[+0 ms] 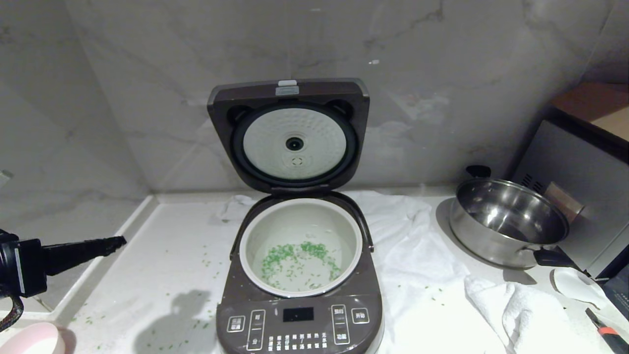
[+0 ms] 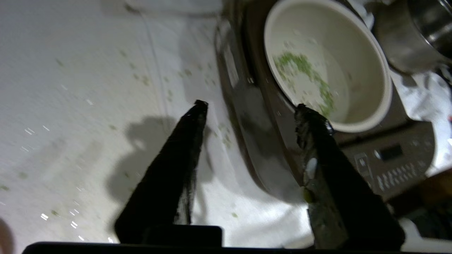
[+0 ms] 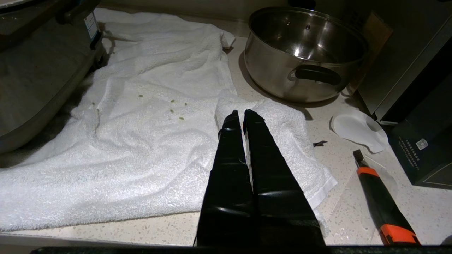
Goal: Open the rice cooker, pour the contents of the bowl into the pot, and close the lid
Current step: Turn on the tap
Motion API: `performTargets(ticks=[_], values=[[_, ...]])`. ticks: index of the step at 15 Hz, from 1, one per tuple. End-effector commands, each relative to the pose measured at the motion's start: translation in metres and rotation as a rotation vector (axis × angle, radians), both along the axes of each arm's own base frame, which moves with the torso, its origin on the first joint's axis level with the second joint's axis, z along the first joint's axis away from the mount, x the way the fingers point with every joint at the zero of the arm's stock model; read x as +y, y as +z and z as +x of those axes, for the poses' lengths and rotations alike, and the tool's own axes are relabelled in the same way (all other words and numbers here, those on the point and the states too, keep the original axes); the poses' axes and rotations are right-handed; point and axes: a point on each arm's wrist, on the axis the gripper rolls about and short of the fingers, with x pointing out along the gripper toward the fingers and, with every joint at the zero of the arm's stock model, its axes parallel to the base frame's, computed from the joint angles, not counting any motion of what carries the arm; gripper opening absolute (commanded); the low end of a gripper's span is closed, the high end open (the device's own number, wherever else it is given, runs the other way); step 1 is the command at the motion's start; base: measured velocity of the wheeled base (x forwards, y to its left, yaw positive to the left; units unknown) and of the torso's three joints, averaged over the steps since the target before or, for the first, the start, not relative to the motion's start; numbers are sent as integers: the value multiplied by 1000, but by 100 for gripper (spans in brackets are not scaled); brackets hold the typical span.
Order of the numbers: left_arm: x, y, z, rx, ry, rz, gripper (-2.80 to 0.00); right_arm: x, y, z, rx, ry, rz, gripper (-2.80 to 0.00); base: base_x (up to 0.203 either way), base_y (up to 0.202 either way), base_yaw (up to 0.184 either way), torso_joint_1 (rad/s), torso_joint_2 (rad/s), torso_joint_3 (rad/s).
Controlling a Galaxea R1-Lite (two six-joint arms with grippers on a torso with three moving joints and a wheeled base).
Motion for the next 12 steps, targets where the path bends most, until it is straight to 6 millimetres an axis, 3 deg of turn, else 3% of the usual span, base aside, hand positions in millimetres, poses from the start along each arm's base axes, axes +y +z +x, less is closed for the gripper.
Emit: performTargets(ticks=[1, 5, 12], values=[[-3, 5, -9, -162, 54, 73, -280, 0, 0, 0, 0, 1, -1, -280, 0, 0, 0, 0, 0, 0], [-9, 11, -33, -426, 127, 111, -280, 0, 0, 0, 0, 3, -5, -280, 0, 0, 0, 0, 0, 0], [-17, 17, -50, -497, 97, 111, -280, 0, 0, 0, 3, -3, 16, -280, 0, 0, 0, 0, 0, 0]])
